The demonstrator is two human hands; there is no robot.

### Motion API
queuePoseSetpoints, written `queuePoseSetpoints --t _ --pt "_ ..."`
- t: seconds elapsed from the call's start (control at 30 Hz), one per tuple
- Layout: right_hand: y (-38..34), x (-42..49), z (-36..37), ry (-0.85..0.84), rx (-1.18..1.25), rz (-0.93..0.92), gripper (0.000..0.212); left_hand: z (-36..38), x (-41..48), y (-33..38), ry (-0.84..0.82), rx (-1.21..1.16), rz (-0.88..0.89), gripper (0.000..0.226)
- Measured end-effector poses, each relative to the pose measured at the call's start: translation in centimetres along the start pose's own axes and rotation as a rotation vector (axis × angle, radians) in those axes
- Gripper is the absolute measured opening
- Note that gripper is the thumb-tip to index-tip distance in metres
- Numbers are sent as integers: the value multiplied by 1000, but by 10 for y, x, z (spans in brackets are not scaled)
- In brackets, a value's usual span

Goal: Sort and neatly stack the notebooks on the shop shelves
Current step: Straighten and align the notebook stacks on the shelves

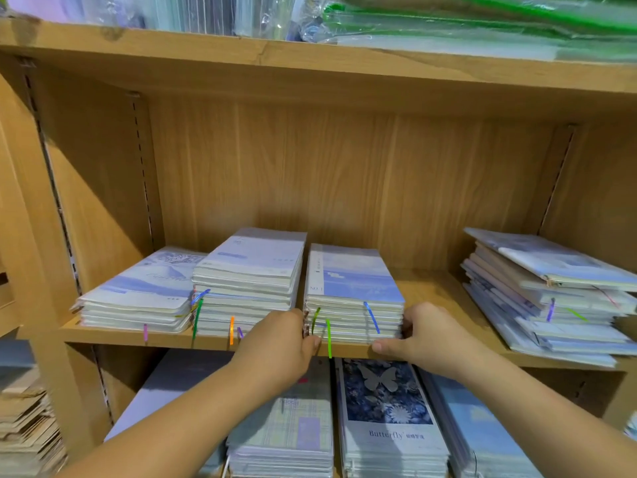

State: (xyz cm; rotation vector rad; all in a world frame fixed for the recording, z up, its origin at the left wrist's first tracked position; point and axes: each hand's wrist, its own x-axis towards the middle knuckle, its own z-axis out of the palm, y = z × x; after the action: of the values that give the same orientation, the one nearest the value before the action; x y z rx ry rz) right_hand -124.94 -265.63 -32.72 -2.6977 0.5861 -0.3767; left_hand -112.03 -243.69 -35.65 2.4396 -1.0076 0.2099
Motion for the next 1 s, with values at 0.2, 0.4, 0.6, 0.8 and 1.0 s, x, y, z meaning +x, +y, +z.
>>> queuePoseSetpoints --t 0.2,0.4,0.6,0.8,1.0 --pt "-3 -6 8 88 7 20 59 7 -6 5 88 -26 -15 35" --pt "9 -17 -21 -33 -5 11 66 -13 -25 15 106 16 11 29" --pt "51 -34 -100 42 -41 -45 49 -37 -2 100 -23 -198 204 26" --pt "122 -67 -164 442 -124 -18 28 1 73 221 -180 -423 296 31" --pt "173 -69 -177 324 -313 9 51 43 118 287 -316 -848 41 45"
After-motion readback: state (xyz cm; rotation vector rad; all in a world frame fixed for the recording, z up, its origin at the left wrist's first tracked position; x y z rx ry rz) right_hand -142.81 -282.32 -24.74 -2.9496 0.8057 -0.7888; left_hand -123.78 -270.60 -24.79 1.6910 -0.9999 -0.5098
